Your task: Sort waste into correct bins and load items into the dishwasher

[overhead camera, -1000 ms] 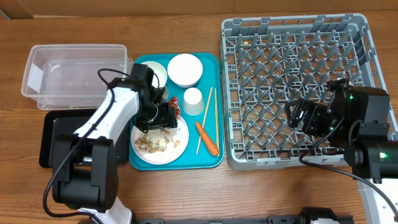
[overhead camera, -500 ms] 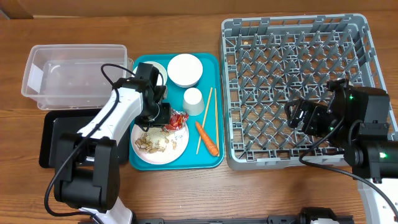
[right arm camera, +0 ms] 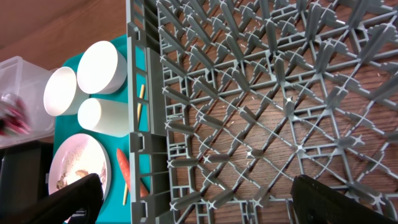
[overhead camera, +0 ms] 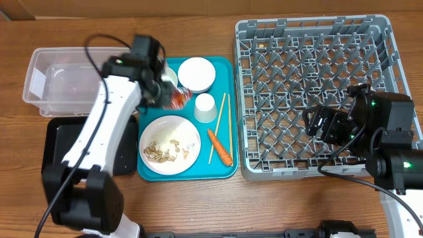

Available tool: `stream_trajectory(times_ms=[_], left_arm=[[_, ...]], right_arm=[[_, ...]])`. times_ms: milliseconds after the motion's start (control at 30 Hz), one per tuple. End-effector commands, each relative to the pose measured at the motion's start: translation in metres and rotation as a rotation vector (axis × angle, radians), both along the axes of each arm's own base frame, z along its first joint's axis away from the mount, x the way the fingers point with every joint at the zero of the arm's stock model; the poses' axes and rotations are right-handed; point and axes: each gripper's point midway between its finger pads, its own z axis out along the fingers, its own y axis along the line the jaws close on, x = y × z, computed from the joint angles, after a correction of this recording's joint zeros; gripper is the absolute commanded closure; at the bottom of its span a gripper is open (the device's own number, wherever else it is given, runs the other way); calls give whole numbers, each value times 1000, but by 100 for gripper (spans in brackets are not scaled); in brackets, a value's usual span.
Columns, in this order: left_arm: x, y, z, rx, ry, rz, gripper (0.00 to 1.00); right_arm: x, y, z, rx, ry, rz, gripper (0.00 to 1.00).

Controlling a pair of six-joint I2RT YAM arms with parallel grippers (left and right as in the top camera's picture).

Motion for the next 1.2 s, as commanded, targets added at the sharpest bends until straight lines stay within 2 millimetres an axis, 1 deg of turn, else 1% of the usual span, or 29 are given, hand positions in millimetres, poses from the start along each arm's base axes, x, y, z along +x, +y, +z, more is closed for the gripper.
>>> stream_trajectory(times_ms=[0, 67, 100, 167, 200, 233, 267, 300, 333, 400, 467, 500, 533, 567, 600, 667, 700, 733, 800, 867, 900, 933, 967, 1033, 1100, 1167], left_arm=[[31, 44, 51, 73, -186, 113, 96], [41, 69, 55, 83, -226, 186, 96], [43, 85, 54, 84, -231, 245, 96], [44, 111, 48, 80, -224, 331, 96], [44, 118, 46, 80, -217, 354, 96], [43, 133, 39, 64, -200, 408, 96], [43, 136, 36, 50, -191, 420, 93], [42, 138, 34, 39, -185, 425, 81], [41, 140, 33, 36, -179, 429, 51], [41, 140, 33, 37, -178, 430, 21], [40, 140, 33, 37, -176, 430, 13], [39, 137, 32, 21, -168, 423, 18], [39, 131, 33, -7, -164, 412, 23], [37, 116, 34, -82, -151, 377, 30], [32, 93, 34, -173, -116, 331, 31], [19, 59, 31, -253, -47, 251, 30], [14, 48, 30, -266, -21, 215, 29], [3, 31, 27, -259, 23, 158, 29], [-23, -5, 19, -221, 122, 20, 29], [-44, -33, 10, -203, 194, -62, 29], [-52, -42, 5, -194, 218, -87, 30], [-64, -54, -4, -178, 255, -125, 30], [-73, -59, -12, -157, 282, -138, 31], [-96, -70, -38, -107, 354, -144, 32], [-110, -78, -61, -97, 384, -151, 33], [-117, -81, -80, -93, 390, -161, 33]], right_arm=[[2, 0, 11, 2, -27, 1, 0], [1, 0, 11, 3, -25, 1, 0], [1, 0, 11, 3, -25, 1, 0], [1, 0, 11, 3, -25, 1, 0], [1, 0, 11, 3, -25, 1, 0], [1, 0, 11, 3, -25, 1, 0], [1, 0, 11, 3, -25, 1, 0], [1, 0, 11, 3, -25, 1, 0], [1, 0, 11, 3, -25, 1, 0], [1, 0, 11, 3, -24, 2, 0], [1, 0, 11, 3, -24, 1, 0], [1, 0, 11, 3, -24, 2, 0], [1, 0, 11, 3, -24, 1, 0], [1, 0, 11, 3, -24, 1, 0], [1, 0, 11, 3, -24, 1, 0], [1, 0, 11, 3, -25, 1, 0], [1, 0, 11, 3, -25, 1, 0], [1, 0, 11, 3, -25, 1, 0], [1, 0, 11, 3, -25, 1, 0], [1, 0, 11, 2, -25, 1, 0], [1, 0, 11, 2, -25, 1, 0], [1, 0, 11, 2, -25, 1, 0], [1, 0, 11, 2, -25, 1, 0], [1, 0, 11, 2, -25, 1, 0], [1, 0, 11, 2, -25, 1, 0], [1, 0, 11, 2, -24, 1, 0]])
